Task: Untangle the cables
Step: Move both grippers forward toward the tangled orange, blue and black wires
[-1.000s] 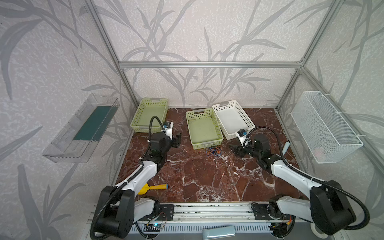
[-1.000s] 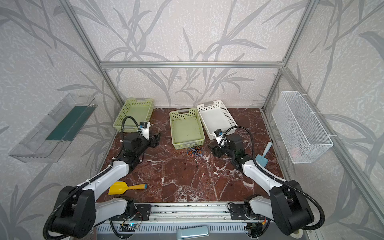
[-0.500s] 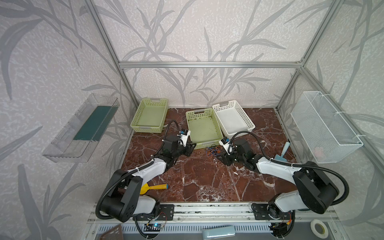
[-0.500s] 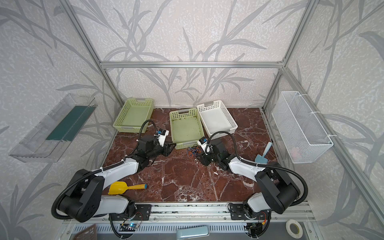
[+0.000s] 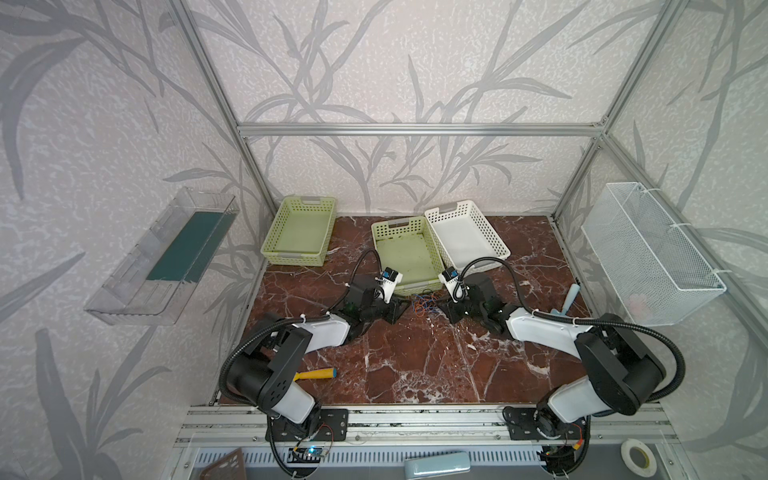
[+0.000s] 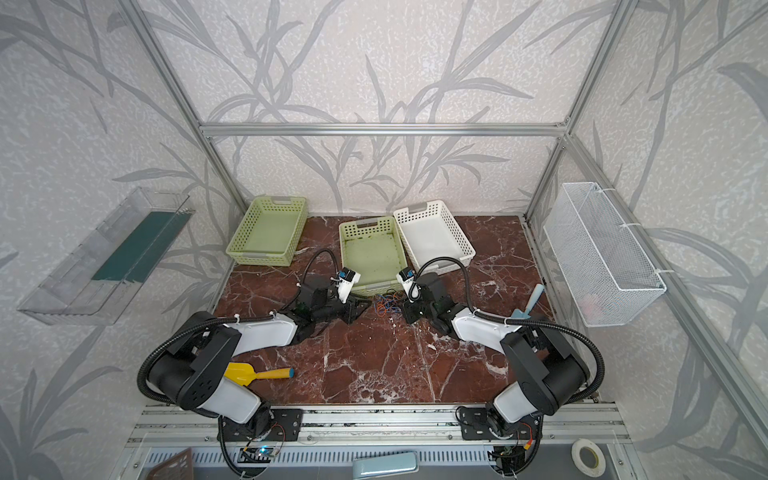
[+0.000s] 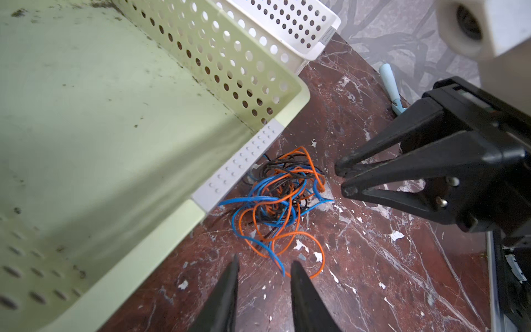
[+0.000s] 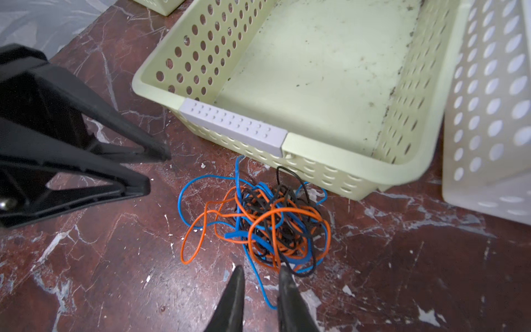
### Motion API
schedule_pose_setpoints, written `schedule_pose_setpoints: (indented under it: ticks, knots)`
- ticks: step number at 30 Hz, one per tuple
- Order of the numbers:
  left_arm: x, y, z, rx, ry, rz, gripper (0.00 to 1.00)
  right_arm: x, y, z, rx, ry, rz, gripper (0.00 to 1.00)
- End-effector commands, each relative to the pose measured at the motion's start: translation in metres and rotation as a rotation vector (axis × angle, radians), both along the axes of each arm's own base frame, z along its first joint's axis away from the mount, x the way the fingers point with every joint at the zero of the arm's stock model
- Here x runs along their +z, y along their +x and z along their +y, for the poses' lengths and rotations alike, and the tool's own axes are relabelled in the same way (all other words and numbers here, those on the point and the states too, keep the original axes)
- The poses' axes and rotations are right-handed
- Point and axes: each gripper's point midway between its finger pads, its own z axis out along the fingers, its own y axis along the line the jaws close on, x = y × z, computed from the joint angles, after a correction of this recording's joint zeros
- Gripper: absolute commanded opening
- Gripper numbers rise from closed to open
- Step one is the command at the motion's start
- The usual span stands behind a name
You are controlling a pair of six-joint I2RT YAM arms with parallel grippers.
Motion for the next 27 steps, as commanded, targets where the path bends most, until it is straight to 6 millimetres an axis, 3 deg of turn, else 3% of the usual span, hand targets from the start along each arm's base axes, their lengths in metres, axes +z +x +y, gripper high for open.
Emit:
schedule_pose_setpoints:
  ticks: [1,7,12,27]
  knots:
    - [0.015,0.009,-0.012,-0.016,-0.014,-0.07,0.32,0.015,0.009,-0.002,-0.03,-0.011,-0.023,0.22]
    - [0.006,0.009,-0.019,-0.022,0.005,-0.071,0.29,0.028,0.014,0.011,-0.058,0.075,0.07,0.32]
    - [-0.003,0.012,-0.02,0.004,0.016,-0.075,0.26,0.013,0.017,0.014,-0.12,0.049,0.199,0.32]
    - [-0.024,0.014,-0.029,0.026,0.035,-0.063,0.2,-0.011,0.022,0.011,-0.181,-0.049,0.286,0.32]
